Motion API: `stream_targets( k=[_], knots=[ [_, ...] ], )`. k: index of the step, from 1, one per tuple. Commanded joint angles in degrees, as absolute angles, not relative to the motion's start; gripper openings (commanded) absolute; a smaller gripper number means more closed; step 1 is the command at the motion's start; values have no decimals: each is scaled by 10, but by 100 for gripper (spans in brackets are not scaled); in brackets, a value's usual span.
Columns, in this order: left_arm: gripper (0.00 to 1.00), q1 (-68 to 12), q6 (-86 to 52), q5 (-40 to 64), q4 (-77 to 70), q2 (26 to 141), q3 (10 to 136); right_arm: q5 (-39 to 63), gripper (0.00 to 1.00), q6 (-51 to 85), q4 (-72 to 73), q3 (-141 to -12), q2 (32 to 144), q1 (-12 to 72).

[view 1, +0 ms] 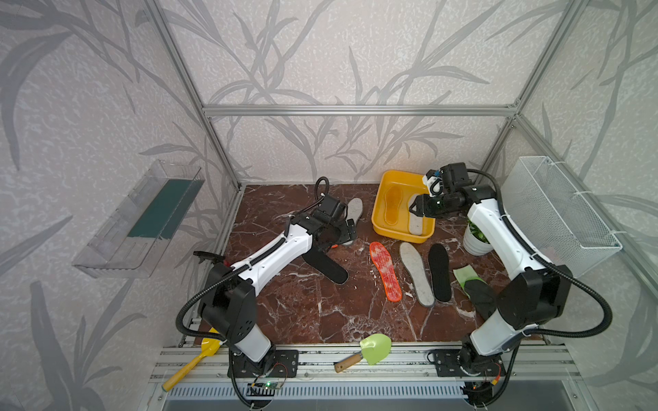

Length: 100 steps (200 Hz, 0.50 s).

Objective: Put the insoles into the storage box
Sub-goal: Pick up the insole from the storage box.

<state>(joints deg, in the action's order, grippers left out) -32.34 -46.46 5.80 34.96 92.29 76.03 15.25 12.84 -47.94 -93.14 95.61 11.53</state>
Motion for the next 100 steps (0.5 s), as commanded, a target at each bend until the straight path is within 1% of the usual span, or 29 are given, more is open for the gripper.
stream_targets(
  k=[1, 42, 90, 100],
  knots=[
    [99, -322, -476, 69, 331, 904, 745, 82, 54, 143, -498, -954, 991, 131],
    [99, -320, -466, 75, 330, 897, 743, 14, 54, 165, -526, -1035, 1091, 132],
    [99, -313, -440, 115, 295, 884, 732, -33, 49, 173, -589, -1207, 1255, 132],
    [99, -313, -434, 121, 294, 885, 735, -38, 49, 173, -617, -1263, 1294, 133]
  ],
)
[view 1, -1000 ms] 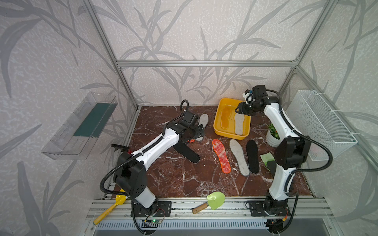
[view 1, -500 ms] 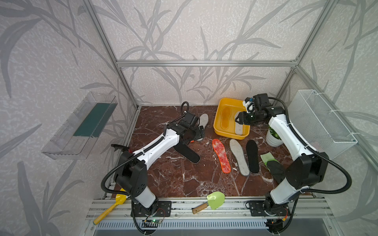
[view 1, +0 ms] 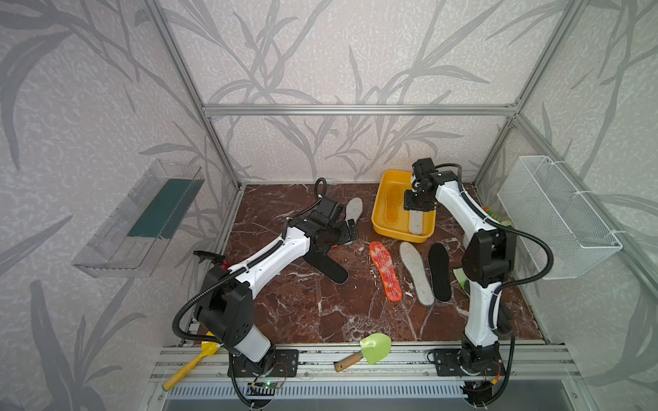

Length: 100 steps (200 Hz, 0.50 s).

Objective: Put the insoles into the storage box
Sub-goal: Pick up the insole from the storage box.

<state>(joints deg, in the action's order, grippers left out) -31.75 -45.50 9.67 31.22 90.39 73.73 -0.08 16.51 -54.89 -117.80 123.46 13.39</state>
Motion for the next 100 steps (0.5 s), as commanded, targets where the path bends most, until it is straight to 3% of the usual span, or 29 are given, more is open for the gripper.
stream_targets(
  k=[1, 54, 100],
  knots=[
    [99, -312, -433, 121, 294, 885, 735, -40, 49, 174, -621, -1269, 1298, 133],
    [99, -299, -414, 135, 297, 883, 739, -95, 52, 182, -779, -1557, 1489, 135],
    [99, -291, -404, 140, 305, 892, 749, -115, 52, 190, -757, -1510, 1495, 135]
  ],
)
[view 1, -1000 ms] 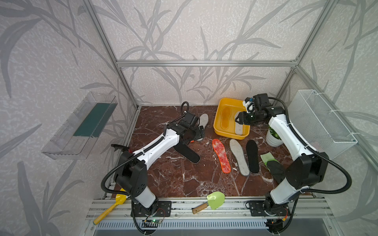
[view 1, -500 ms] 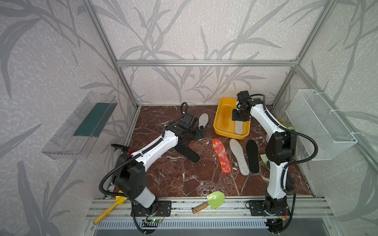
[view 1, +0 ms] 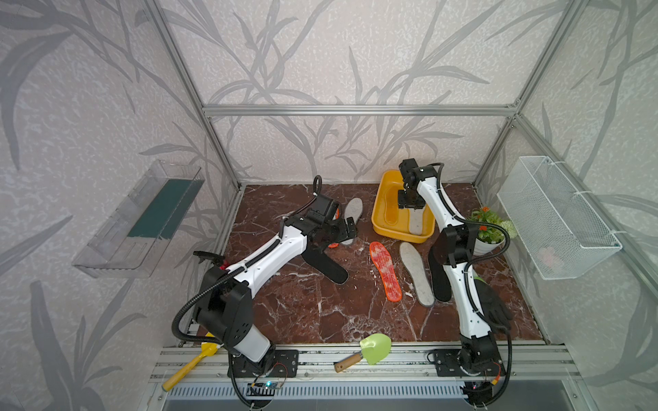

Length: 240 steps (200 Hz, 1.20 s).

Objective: Put the insoles into the storage box
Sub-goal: Pick up the insole from the storage box.

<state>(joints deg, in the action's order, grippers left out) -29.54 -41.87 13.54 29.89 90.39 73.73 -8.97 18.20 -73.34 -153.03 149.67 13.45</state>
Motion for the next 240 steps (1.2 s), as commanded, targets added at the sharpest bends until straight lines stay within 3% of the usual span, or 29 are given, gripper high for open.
stream_targets(
  k=[1, 64, 181, 203, 240],
  knots=[
    [99, -291, -404, 140, 305, 892, 749, -115, 52, 190, -756, -1509, 1494, 135],
    [99, -288, -398, 150, 307, 900, 751, -141, 51, 191, -760, -1486, 1508, 135],
    [99, -286, -395, 144, 315, 908, 758, -86, 46, 209, -744, -1482, 1543, 116],
    [99, -286, -395, 145, 316, 910, 760, -80, 42, 209, -744, -1480, 1548, 114],
    [99, -285, -396, 141, 317, 909, 759, -72, 28, 207, -744, -1477, 1559, 114]
  ],
)
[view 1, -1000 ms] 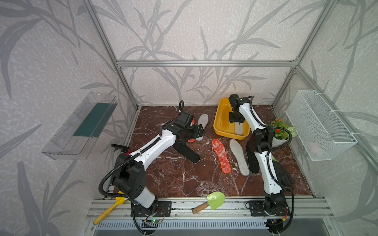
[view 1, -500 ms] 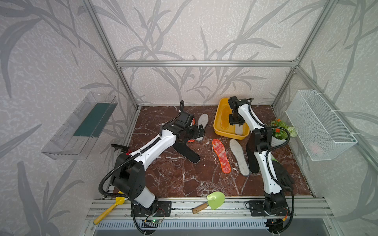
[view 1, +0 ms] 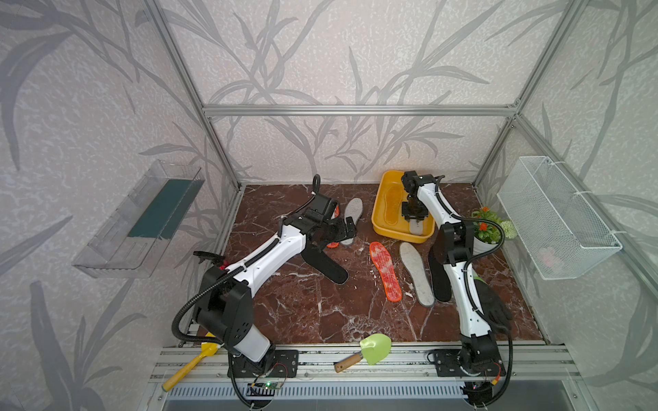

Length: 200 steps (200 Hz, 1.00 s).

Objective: Put the insoles into the storage box
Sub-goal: Pick up the insole from the storage box.

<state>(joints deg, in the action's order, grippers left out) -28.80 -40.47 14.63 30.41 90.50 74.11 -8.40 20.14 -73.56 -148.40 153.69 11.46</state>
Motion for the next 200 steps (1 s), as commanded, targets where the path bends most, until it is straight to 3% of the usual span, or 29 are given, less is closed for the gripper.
stream_targets(
  k=[1, 68, 146, 200],
  knots=[
    [99, -285, -396, 141, 317, 910, 759, -71, 28, 207, -744, -1477, 1559, 114],
    [99, -285, -395, 139, 321, 911, 760, -48, 0, 212, -725, -1459, 1549, 112],
    [99, -284, -394, 134, 325, 908, 760, 76, 0, 200, -548, -1300, 1444, 93],
    [99, -284, -395, 139, 325, 912, 765, 101, 0, 183, -521, -1292, 1412, 90]
  ],
)
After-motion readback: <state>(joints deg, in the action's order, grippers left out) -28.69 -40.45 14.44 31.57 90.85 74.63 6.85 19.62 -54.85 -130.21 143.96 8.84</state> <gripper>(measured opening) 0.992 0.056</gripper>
